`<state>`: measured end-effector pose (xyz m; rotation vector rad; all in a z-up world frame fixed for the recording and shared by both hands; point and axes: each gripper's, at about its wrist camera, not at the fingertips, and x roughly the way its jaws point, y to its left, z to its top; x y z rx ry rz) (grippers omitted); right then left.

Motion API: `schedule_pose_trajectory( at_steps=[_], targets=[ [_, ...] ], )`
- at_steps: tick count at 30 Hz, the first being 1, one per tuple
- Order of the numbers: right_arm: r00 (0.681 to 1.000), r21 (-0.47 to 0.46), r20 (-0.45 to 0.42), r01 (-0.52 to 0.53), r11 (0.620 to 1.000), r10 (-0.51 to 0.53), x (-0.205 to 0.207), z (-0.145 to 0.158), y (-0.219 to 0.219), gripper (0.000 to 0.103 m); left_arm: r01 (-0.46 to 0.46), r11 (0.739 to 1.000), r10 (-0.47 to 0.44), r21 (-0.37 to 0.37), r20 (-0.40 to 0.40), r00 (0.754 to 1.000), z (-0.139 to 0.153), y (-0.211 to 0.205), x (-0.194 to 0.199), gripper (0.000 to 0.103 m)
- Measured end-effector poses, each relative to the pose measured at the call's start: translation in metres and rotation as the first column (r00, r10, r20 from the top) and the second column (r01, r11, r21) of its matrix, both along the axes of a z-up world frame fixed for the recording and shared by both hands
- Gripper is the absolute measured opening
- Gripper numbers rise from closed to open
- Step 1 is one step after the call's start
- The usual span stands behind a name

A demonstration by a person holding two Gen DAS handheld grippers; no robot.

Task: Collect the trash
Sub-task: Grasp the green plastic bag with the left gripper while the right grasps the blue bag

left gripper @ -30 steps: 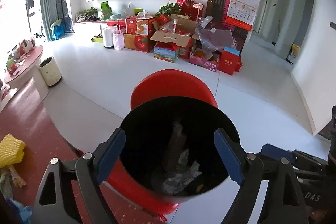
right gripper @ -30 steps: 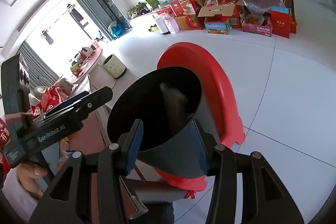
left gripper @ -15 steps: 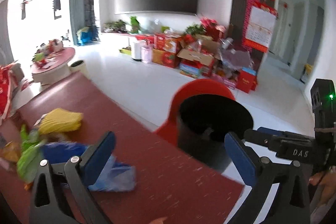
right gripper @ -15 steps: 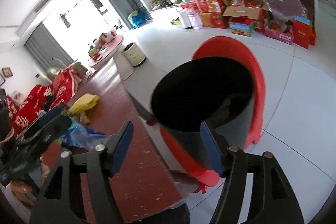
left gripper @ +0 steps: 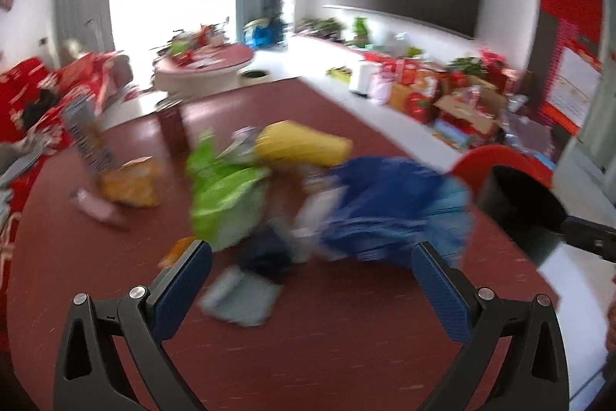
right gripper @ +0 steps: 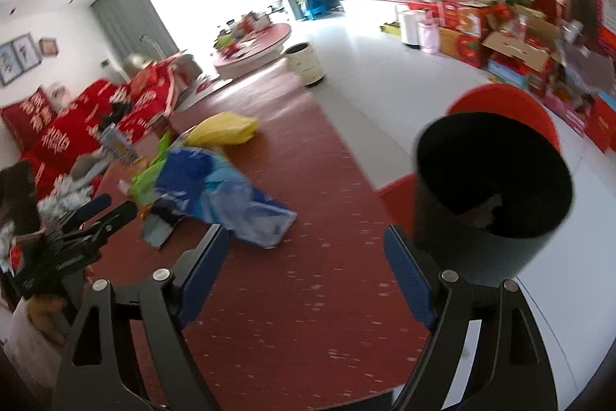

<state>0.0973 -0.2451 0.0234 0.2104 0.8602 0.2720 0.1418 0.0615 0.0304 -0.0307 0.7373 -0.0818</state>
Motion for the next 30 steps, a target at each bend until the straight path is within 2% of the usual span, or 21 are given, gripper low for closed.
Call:
schedule_pose_trajectory(
  at_steps=[5,8,14,17,20,24,28,29,30],
  targets=[
    [0.997,-0.048,0.0,-0.083,0.995,0.084,0.007,0.0,0.044,0.083,-0.076,0.997,0.075,-0.026,-0.021,0.997,-0.015,0.047,0.015,0.103],
    [0.992,-0.073,-0.004,-0.126,0.989,0.126,0.019,-0.004,0.064,0.083,-0.097,0.994,0.095,-0.041,-0.039,0.995,-0.021,0.061,0.032,0.103],
    [0.983,-0.124,0.007,-0.18,0.976,0.182,0.044,-0.009,0.091,0.083,-0.074,0.996,0.072,-0.042,-0.058,0.996,-0.032,0.069,0.064,0.103],
    [0.964,-0.178,0.055,-0.247,0.953,0.26,0.056,-0.003,0.102,0.083,-0.049,0.999,0.048,-0.019,-0.05,0.998,-0.033,0.065,0.076,0.103],
    [0.94,-0.211,0.059,-0.316,0.925,0.335,0.069,-0.003,0.11,0.083,-0.04,0.999,0.04,0.0,-0.054,0.998,-0.037,0.062,0.09,0.103],
    [0.921,-0.199,0.028,-0.376,0.905,0.389,0.088,-0.014,0.118,0.083,-0.057,0.998,0.056,-0.009,-0.09,0.994,-0.048,0.063,0.102,0.103],
    [0.904,-0.132,-0.019,-0.427,0.895,0.428,0.091,-0.028,0.126,0.083,-0.056,0.998,0.054,-0.02,-0.118,0.992,-0.055,0.065,0.105,0.103],
    [0.9,-0.134,-0.026,-0.435,0.891,0.435,0.088,-0.03,0.129,0.081,-0.059,0.998,0.056,-0.016,-0.132,0.99,-0.058,0.065,0.105,0.103],
    [0.896,-0.135,-0.034,-0.444,0.886,0.444,0.086,-0.032,0.132,0.071,-0.059,0.998,0.057,-0.016,-0.138,0.989,-0.059,0.066,0.105,0.103]
  ],
)
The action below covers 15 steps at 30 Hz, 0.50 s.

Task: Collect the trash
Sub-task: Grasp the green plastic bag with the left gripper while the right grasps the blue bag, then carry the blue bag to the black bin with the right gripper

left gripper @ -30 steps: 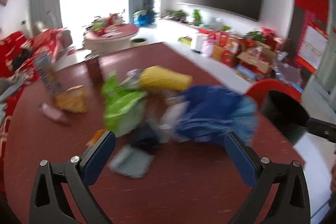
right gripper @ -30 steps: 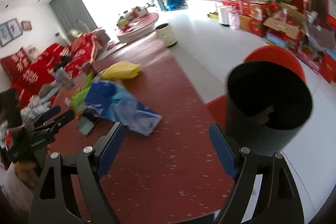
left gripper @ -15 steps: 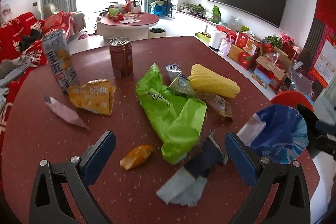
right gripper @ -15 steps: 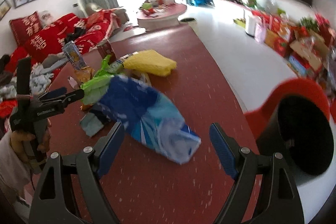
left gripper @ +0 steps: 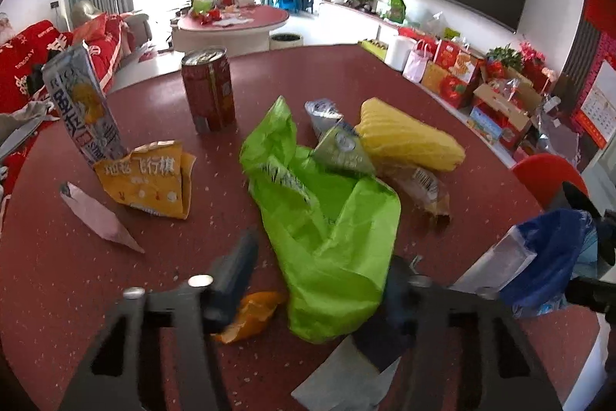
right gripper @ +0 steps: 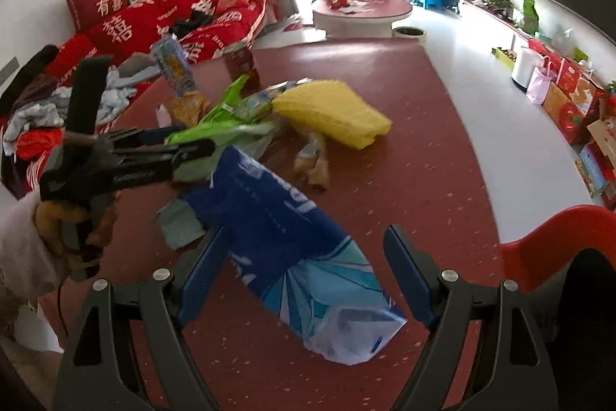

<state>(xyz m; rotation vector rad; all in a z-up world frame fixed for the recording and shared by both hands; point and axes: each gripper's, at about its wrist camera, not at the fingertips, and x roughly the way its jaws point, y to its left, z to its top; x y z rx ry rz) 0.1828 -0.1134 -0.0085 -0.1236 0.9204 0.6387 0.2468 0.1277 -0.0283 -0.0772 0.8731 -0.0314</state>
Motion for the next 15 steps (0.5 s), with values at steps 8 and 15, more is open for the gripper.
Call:
schedule_pose_trajectory(
  at_steps=[8,15],
  targets=[
    [0.999,-0.021,-0.022,-0.033,0.999,0.032,-0.027,0.001,0.017,0.027,0.027,1.0,-0.027,0.003,0.025,0.999,0.009,0.009,-0.022,0.103],
    [1.0,0.036,0.006,0.025,0.999,-0.026,-0.046,0.022,0.015,0.027,0.011,1.0,-0.008,-0.025,0.129,0.992,0.043,0.027,-0.063,0.103]
  ],
)
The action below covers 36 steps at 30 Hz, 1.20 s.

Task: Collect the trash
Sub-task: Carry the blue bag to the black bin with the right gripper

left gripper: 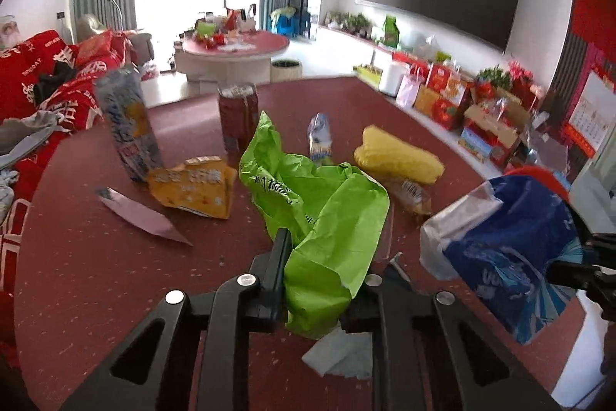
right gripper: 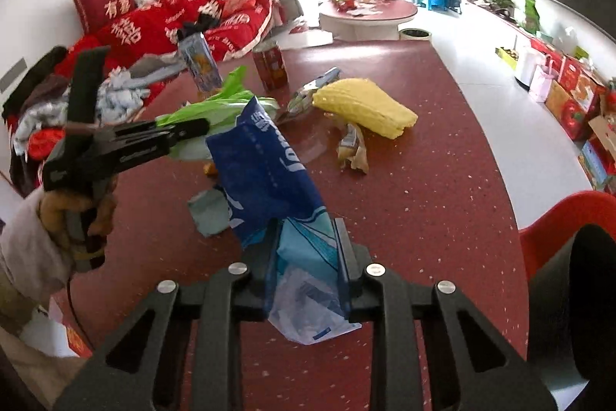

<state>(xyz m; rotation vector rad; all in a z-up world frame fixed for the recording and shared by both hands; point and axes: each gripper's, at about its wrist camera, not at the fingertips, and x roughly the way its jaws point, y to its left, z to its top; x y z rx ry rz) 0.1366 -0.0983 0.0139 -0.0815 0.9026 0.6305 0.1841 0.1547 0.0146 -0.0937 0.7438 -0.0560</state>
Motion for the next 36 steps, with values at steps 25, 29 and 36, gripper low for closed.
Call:
schedule_pose_trajectory(
  at_steps=[25,29,36],
  targets=[
    [0.962,0.165,0.047,0.256,0.952,-0.267,-0.046,0.042,-0.095,0.027,0.155,0.986,-0.146,-0.053,0.155,0.977,0.062,-0.065,-0.092,0.103],
    [0.934,0.17,0.068,0.336,0.926,-0.352,-0.047,0.046,-0.126,0.027,0.206,0.977,-0.196,-0.053,0.151,0.969,0.064,-0.095,-0.091,0.103],
    [0.852,0.163,0.102,0.495,0.853,-0.514,-0.046,0.05,-0.186,0.027,0.289,0.956,-0.28,-0.043,0.139,0.95,0.069,-0.154,-0.082,0.103]
  ],
)
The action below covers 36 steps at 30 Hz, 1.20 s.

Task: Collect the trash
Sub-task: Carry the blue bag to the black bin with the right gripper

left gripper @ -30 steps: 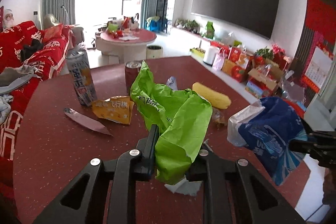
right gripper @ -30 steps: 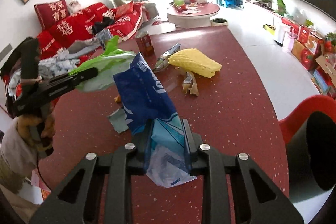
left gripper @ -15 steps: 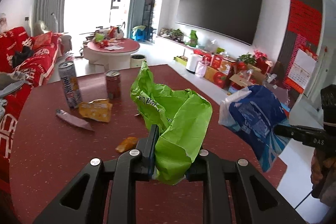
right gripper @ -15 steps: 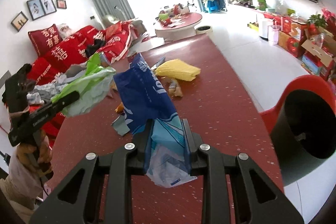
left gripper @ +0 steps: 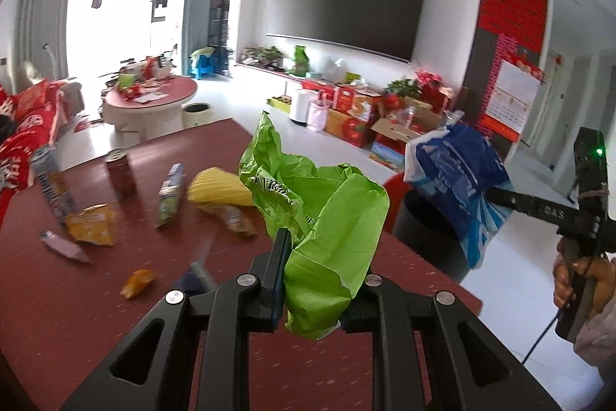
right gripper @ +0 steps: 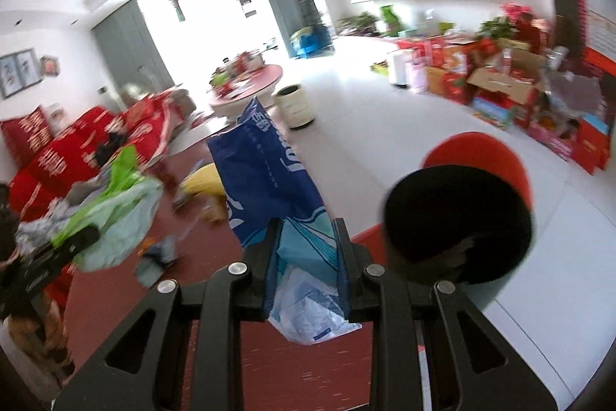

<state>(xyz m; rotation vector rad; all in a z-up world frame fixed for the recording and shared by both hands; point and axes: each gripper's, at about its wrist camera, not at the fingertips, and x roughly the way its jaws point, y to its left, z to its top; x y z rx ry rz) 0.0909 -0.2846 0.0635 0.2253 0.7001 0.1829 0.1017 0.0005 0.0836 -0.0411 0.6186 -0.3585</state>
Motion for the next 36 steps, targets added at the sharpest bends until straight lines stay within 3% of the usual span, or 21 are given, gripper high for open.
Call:
schedule_pose_trajectory(
  at_steps=[11,25,32,36],
  targets=[
    [0.978,-0.015,0.018,0.21,0.978,-0.21,0.022,-0.012,-0.076,0.027,0.12,0.992,-0.119,0.037,-0.028,0.992,0.002,-0.1,0.026,0.103],
    [0.97,0.018,-0.038,0.239,0.971,-0.238,0.045,-0.049,-0.109,0.03,0.252,0.961,-0.247,0.112,-0.059,0.967,-0.004,-0.215,0.053,0.103],
    [0.969,0.04,-0.055,0.245,0.969,-0.243,0.042,-0.057,-0.128,0.046,0.279,0.952,-0.269,0.123,-0.096,0.958,-0.016,-0.253,0.072,0.103],
    [0.964,0.065,-0.058,0.263,0.963,-0.26,0.031,-0.058,-0.142,0.047,0.303,0.943,-0.287,0.141,-0.119,0.95,-0.026,-0.271,0.078,0.103]
  ],
)
